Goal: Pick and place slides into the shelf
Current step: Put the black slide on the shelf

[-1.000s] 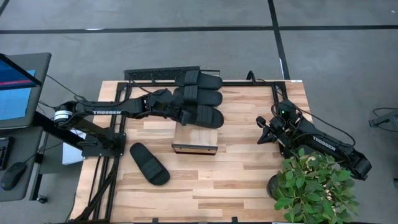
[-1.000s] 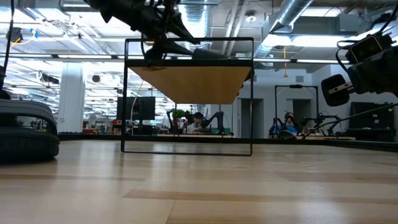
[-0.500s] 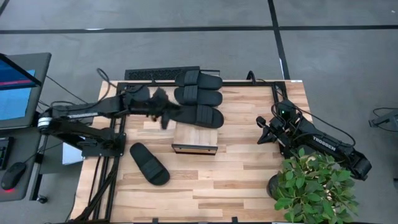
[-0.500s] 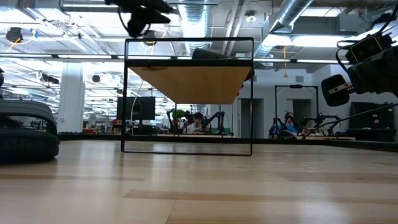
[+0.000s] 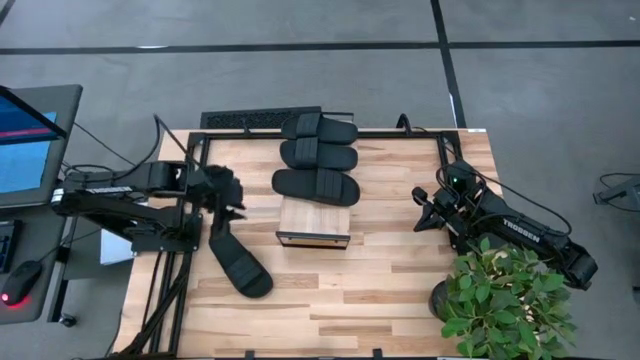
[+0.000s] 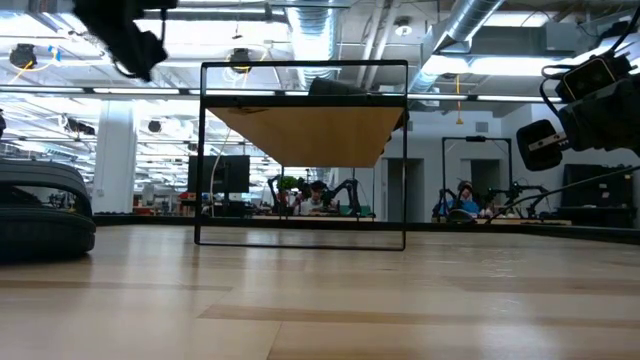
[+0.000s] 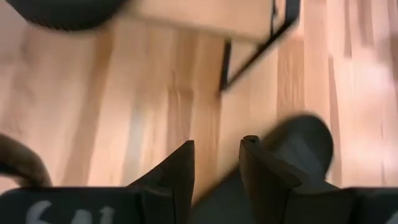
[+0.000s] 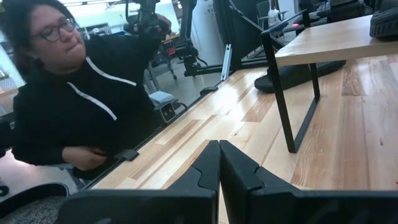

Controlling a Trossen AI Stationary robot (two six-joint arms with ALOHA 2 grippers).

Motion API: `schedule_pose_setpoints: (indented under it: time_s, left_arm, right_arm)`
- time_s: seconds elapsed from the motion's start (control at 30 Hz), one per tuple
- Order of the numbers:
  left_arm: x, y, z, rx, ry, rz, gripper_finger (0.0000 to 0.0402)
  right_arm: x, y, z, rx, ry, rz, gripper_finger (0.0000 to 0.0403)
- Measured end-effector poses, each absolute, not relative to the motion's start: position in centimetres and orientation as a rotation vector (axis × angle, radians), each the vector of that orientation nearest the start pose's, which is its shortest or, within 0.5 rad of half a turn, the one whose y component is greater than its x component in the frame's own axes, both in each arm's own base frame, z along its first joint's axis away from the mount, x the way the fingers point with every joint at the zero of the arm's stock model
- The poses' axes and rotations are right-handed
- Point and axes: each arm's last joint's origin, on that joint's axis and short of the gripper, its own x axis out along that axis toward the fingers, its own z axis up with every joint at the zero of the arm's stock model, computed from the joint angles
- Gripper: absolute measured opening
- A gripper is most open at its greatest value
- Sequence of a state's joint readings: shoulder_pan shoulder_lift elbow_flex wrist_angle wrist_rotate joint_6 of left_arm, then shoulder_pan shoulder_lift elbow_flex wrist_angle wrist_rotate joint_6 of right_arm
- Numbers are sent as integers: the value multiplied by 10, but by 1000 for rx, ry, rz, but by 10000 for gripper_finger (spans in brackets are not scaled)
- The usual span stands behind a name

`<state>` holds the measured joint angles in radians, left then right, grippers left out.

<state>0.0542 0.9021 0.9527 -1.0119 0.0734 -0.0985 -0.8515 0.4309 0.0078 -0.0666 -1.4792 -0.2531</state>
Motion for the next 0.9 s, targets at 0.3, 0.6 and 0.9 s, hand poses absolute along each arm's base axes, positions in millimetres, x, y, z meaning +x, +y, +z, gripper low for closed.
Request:
schedule_pose_setpoints:
  time_s: [0.3, 0.6, 0.9]
  left_arm:
    - [147, -26, 276, -156, 1101, -120, 114]
    - [132, -37, 244, -213, 1261, 71, 114]
    - [121, -33, 232, -348, 1371, 275, 114]
  right_arm:
    - [81, -49, 135, 213, 116, 630, 0]
    - [81, -49, 135, 213, 116, 630, 0]
    - [81, -49, 135, 213, 116, 630, 0]
